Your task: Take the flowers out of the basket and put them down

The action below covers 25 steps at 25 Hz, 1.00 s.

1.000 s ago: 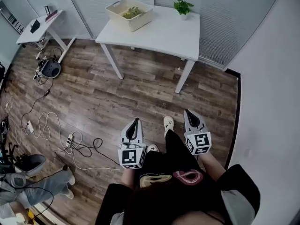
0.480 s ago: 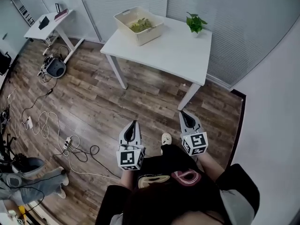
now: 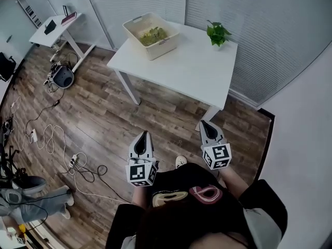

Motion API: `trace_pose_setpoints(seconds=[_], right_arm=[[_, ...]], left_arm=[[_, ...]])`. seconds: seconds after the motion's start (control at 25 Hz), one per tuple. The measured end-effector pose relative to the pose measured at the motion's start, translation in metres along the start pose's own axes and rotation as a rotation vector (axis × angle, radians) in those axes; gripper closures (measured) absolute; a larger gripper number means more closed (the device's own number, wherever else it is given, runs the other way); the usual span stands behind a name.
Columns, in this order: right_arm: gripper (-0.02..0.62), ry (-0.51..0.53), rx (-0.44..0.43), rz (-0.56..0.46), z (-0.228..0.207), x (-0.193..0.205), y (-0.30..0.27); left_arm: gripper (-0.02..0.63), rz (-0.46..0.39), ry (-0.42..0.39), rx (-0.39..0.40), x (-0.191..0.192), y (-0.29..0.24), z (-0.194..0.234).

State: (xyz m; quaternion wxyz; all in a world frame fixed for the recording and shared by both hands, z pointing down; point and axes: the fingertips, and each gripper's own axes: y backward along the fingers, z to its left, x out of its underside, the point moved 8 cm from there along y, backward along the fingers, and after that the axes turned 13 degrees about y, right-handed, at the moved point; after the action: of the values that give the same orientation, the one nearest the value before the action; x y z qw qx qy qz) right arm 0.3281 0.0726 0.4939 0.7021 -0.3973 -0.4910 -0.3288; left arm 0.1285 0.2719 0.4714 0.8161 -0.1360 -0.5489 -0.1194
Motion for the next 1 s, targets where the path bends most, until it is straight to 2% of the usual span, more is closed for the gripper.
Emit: trace_pose_setpoints(seconds=[0.12,0.32,0.48,0.64,0.84,1.0], right_arm=[[0.584,-0.009,-0.011,0.009,-0.017,0.002,-0.011],[0.584,-0.027,-0.019,0.013,-0.041,0.008,-0.022],[0.584,-0.071,0.001,0.019,-0.054,0.013,-0.027],[0.584,-0.094,0.005,0.030,-0.056,0.021,-0.032],[0.584,-0.089,0.003,0.054,-0.056,0.026,-0.040],[0.585,-0.064,0.027,0.054,-0.060,0.024,-0.055]], left_arm=[[0.588,-0.011,-0.018,-0.011,-0.005,-0.016,-0.003],[0.588,-0.001,0.019,-0.038,0.003,-0.032,-0.007],[0.588,0.058,-0.149,0.005,0.004,-0.048,-0.024],[0.588,0.046,-0.095,0.035,0.001,-0.063,-0.027],[0.588,0.060,-0.071,0.019,0.002,-0.072,-0.018],[0.588,0.069,-0.058,0.046,0.002,-0.090,-0.006]])
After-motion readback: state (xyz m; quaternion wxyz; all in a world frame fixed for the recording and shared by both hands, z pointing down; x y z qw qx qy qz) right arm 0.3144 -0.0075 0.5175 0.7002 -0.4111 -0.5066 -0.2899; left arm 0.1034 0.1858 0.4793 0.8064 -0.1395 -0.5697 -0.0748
